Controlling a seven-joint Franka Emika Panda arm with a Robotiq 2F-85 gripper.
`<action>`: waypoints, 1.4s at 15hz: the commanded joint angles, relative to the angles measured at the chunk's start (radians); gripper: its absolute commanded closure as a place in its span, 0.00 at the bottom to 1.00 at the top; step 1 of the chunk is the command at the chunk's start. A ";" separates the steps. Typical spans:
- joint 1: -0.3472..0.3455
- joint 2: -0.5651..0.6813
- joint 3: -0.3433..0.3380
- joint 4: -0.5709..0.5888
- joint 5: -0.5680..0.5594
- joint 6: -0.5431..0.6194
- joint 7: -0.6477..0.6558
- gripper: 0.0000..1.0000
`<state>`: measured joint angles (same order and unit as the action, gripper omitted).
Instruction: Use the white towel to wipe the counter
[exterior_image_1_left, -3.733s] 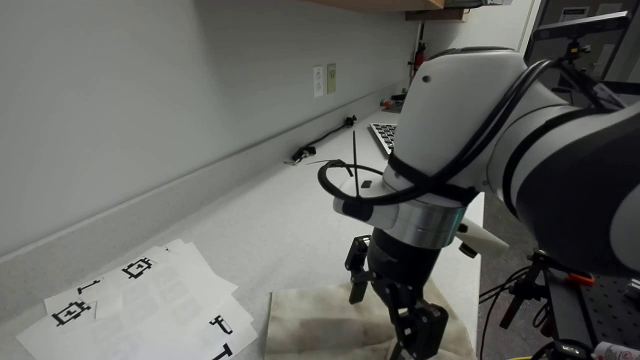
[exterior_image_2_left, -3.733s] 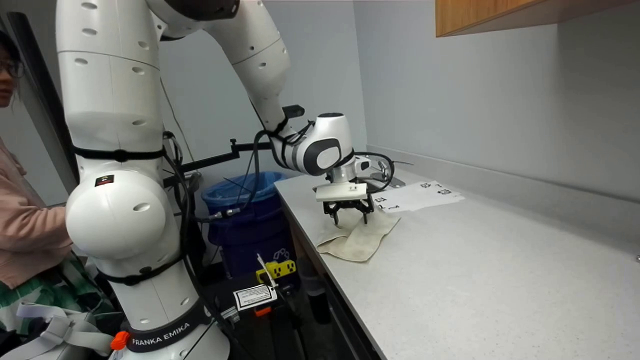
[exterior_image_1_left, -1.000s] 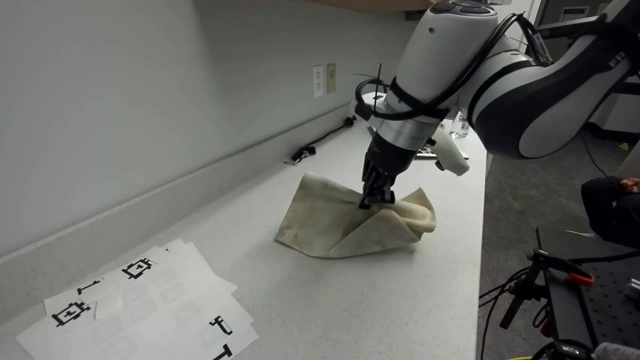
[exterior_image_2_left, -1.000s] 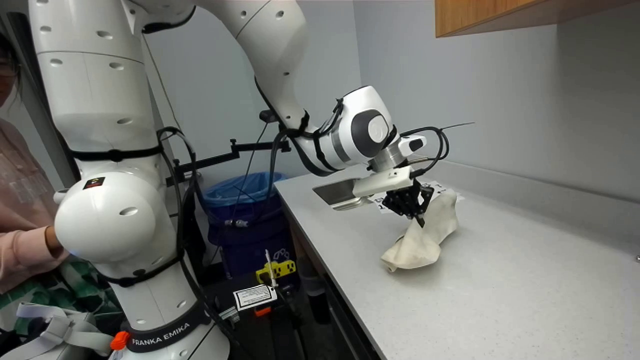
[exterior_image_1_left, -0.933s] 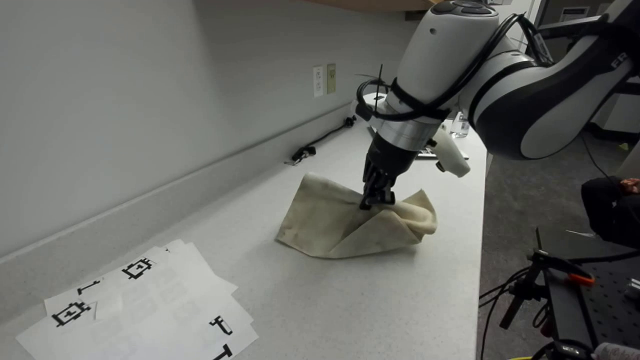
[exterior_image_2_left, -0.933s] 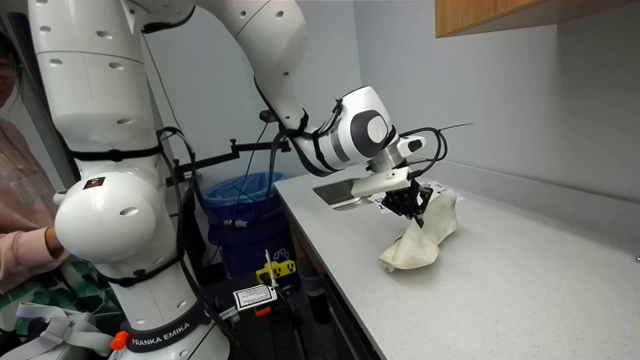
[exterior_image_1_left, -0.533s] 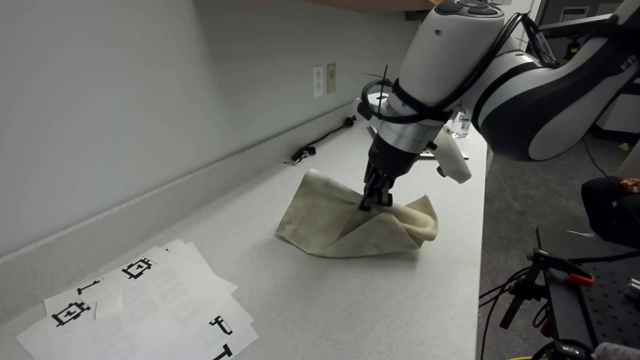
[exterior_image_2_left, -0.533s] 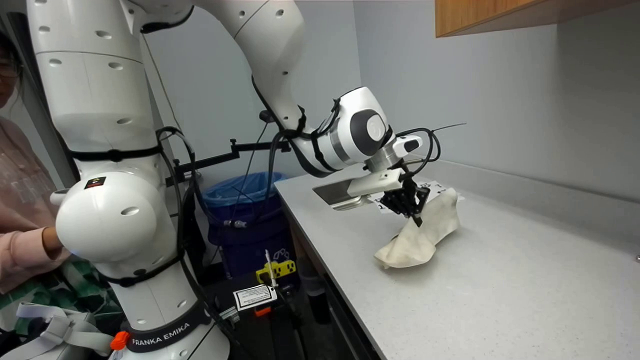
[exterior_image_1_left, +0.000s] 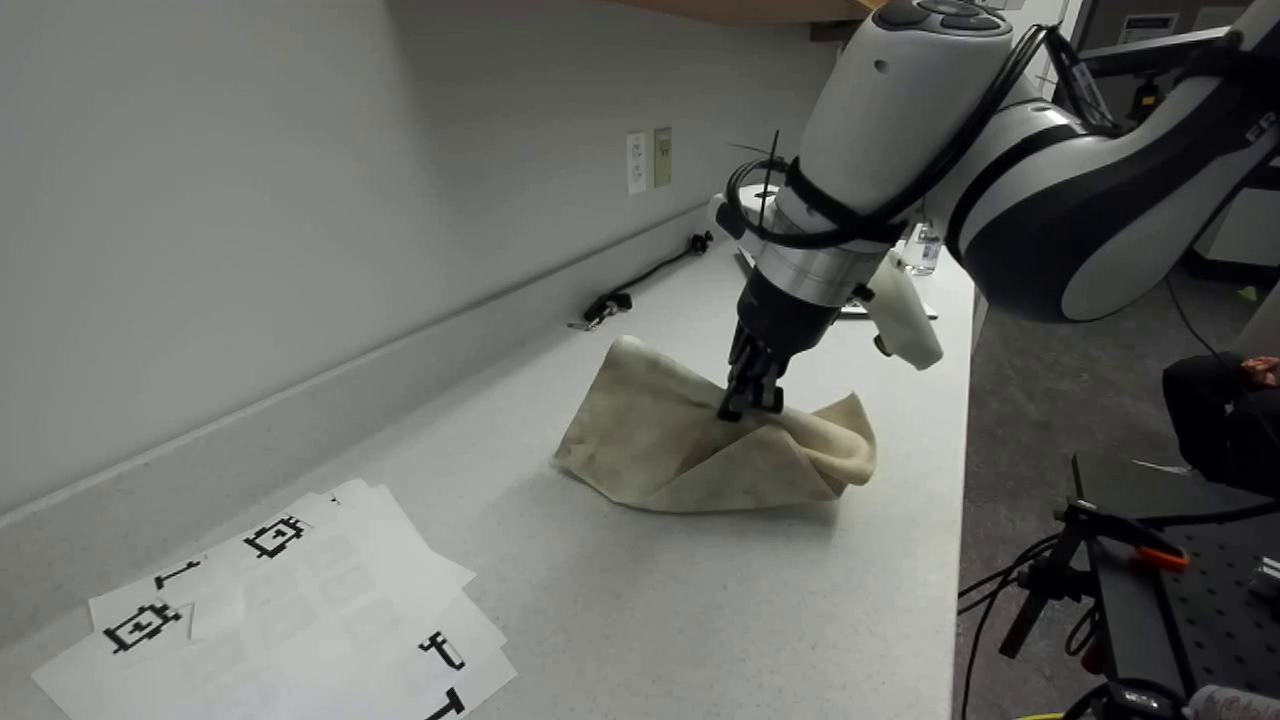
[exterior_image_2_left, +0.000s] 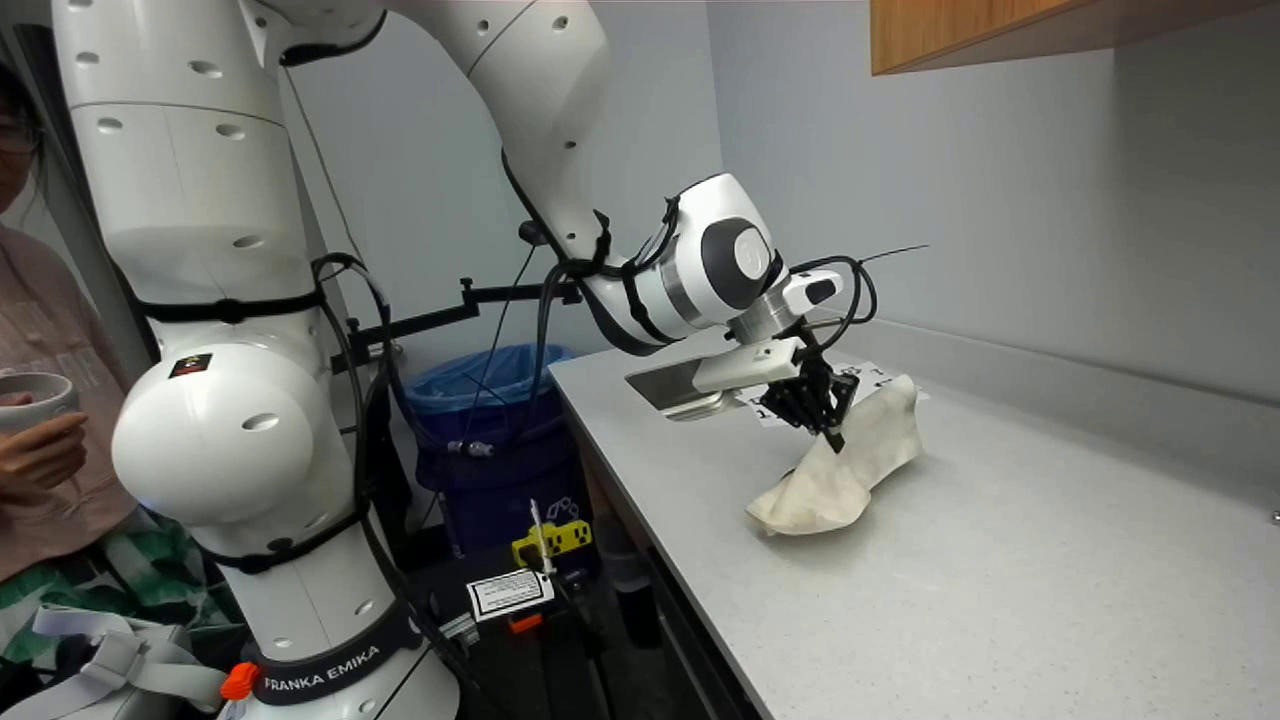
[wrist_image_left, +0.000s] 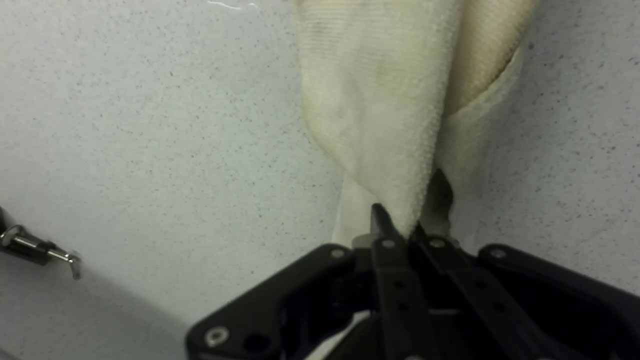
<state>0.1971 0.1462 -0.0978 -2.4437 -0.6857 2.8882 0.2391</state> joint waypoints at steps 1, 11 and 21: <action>0.000 0.000 0.000 0.000 0.000 0.000 0.000 0.96; 0.006 0.002 -0.006 0.004 -0.013 -0.008 0.027 0.99; 0.017 -0.001 -0.019 0.015 -0.044 -0.034 0.125 0.99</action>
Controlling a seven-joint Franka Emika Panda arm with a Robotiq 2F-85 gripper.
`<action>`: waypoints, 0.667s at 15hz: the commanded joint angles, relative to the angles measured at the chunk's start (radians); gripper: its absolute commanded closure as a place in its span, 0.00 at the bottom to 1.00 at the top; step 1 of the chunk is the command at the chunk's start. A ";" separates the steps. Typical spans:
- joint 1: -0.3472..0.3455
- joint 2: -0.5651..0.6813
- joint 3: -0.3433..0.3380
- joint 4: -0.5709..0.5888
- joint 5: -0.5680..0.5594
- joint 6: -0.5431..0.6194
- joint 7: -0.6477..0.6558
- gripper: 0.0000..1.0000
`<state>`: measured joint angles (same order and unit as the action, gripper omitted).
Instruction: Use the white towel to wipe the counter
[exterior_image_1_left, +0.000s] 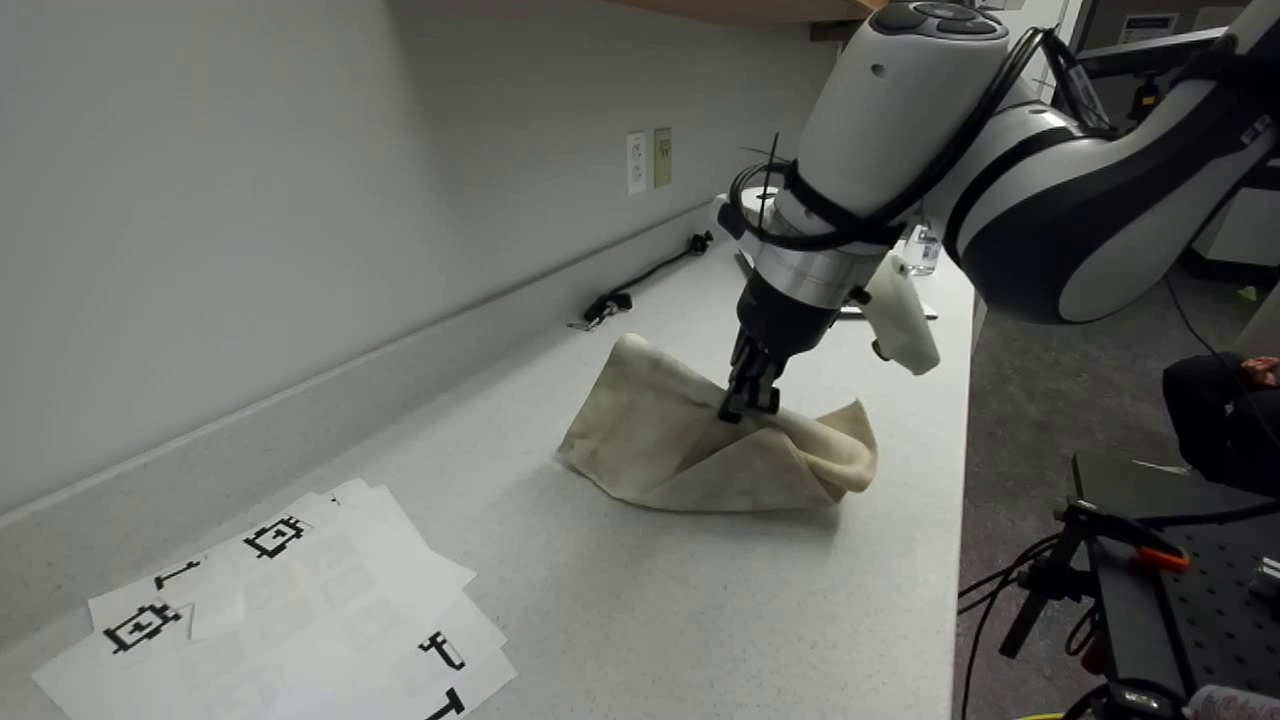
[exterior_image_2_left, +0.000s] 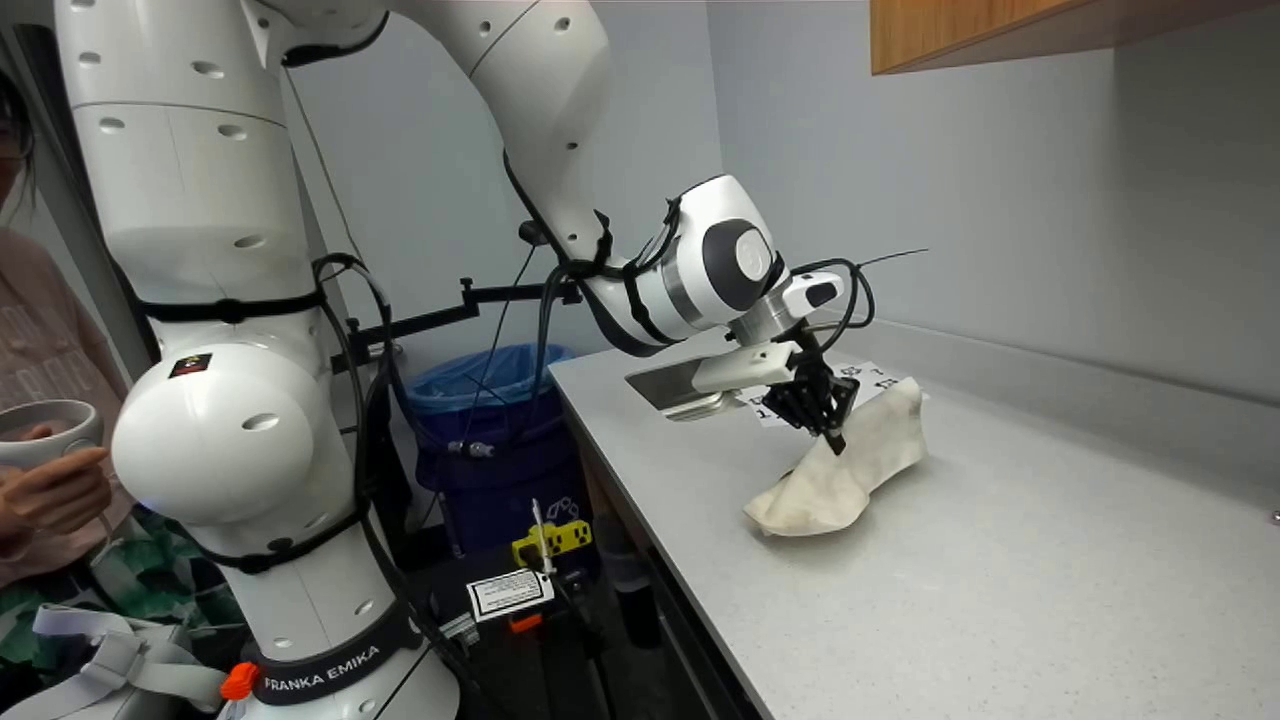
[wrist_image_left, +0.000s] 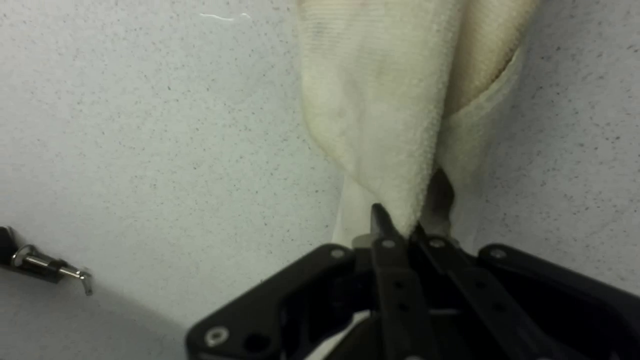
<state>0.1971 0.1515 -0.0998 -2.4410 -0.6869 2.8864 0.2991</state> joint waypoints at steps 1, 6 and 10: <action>0.019 -0.006 -0.020 0.014 -0.051 -0.035 0.080 0.99; 0.023 -0.008 -0.026 0.026 -0.125 -0.077 0.176 0.99; 0.020 -0.008 -0.018 0.035 -0.178 -0.125 0.234 0.99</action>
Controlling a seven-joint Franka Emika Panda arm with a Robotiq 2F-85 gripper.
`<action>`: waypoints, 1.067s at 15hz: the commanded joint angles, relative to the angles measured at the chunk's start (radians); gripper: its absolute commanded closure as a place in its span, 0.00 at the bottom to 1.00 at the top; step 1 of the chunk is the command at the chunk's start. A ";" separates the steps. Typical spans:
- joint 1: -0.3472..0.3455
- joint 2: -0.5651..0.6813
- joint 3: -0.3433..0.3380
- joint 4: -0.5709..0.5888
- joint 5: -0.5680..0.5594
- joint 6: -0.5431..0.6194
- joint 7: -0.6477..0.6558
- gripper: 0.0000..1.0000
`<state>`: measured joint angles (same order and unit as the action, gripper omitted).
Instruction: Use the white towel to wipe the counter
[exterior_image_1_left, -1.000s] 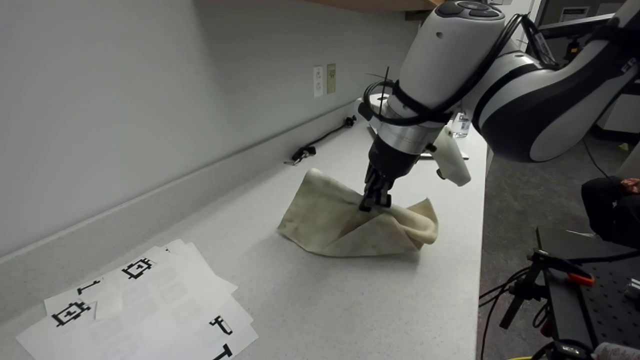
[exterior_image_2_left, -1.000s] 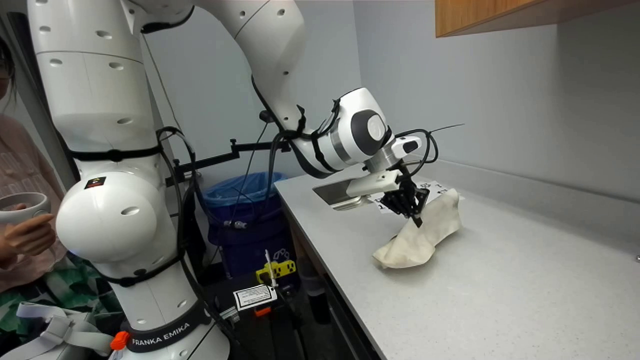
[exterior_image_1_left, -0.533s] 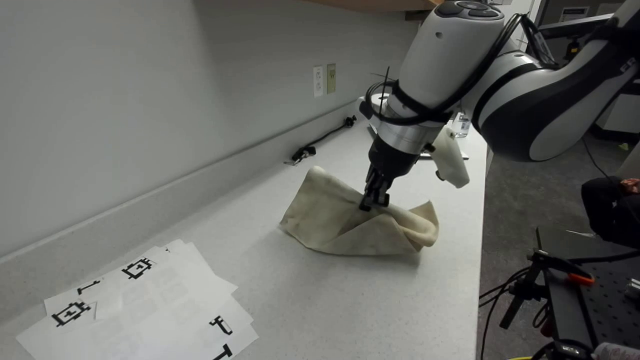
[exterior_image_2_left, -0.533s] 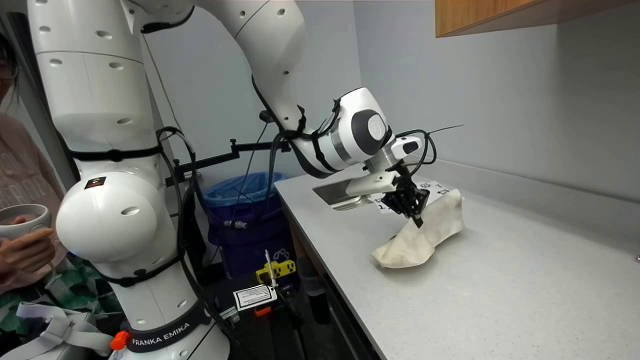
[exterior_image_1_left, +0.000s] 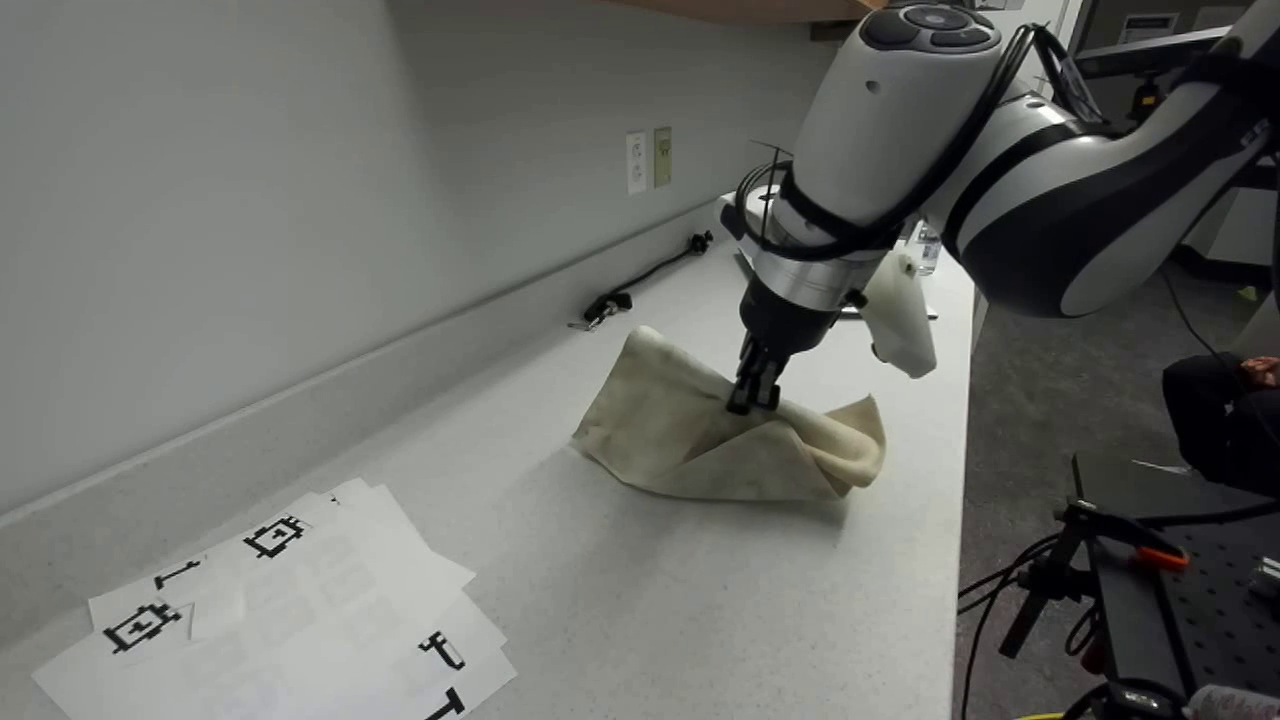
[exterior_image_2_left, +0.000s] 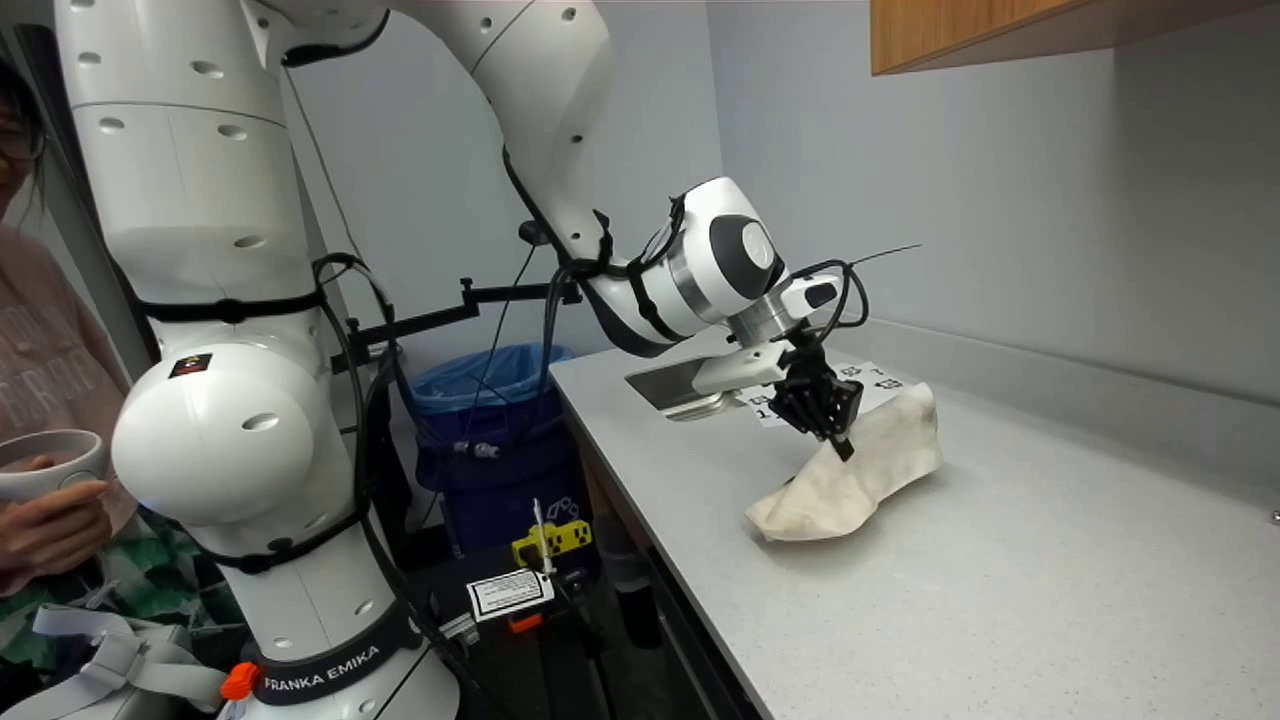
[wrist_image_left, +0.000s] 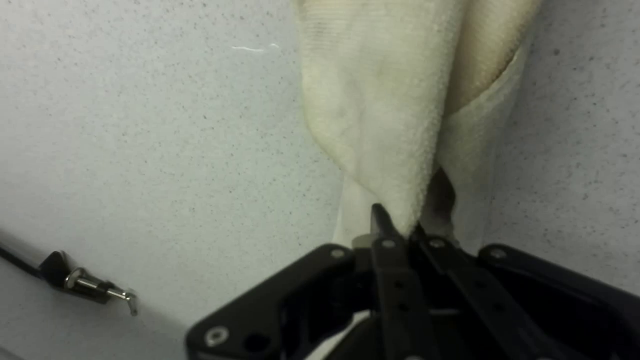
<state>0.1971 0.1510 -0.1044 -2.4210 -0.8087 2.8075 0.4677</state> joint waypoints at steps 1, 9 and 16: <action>0.020 -0.007 -0.013 0.018 -0.071 -0.054 0.083 0.99; 0.022 -0.007 -0.008 0.038 -0.211 -0.144 0.221 0.99; 0.004 0.000 0.007 0.030 -0.193 -0.140 0.230 0.96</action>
